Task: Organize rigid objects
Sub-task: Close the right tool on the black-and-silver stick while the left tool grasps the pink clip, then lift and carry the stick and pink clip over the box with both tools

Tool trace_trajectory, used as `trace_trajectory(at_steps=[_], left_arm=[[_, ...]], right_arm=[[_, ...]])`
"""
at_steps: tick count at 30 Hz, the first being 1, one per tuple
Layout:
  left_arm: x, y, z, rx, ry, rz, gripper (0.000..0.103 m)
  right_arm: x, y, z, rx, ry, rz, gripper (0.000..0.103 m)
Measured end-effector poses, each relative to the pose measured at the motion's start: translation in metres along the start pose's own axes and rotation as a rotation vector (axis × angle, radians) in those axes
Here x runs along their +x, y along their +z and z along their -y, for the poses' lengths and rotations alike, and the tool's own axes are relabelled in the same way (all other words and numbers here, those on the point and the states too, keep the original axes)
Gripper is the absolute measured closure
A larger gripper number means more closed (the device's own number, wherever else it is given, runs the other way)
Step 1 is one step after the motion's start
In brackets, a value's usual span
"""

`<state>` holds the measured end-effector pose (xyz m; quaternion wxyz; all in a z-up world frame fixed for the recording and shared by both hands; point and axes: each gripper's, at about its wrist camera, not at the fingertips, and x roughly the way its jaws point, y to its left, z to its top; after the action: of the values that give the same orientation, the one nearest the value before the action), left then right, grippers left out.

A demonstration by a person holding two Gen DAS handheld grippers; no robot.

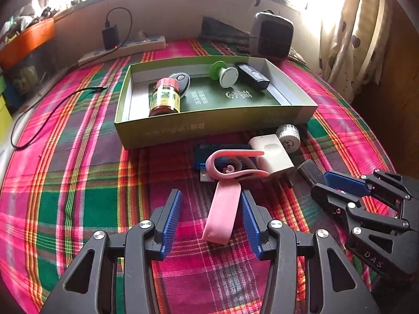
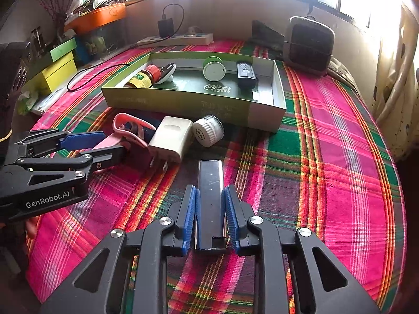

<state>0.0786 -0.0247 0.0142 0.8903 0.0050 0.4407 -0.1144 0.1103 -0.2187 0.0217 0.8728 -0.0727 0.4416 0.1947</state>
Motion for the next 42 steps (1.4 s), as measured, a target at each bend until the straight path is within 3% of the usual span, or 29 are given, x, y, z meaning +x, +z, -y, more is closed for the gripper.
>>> trace_trajectory(at_steps=[4, 16, 42], left_arm=[[-0.001, 0.000, -0.004, -0.015, 0.009, 0.003, 0.068], [-0.007, -0.006, -0.016, -0.045, 0.021, 0.006, 0.084], [-0.023, -0.022, -0.046, -0.110, 0.064, 0.033, 0.086]], right_arm=[[0.000, 0.000, 0.000, -0.002, -0.002, 0.000, 0.079], [0.000, 0.000, -0.001, -0.004, -0.007, 0.001, 0.079], [-0.003, -0.005, -0.007, 0.002, -0.018, 0.003, 0.079]])
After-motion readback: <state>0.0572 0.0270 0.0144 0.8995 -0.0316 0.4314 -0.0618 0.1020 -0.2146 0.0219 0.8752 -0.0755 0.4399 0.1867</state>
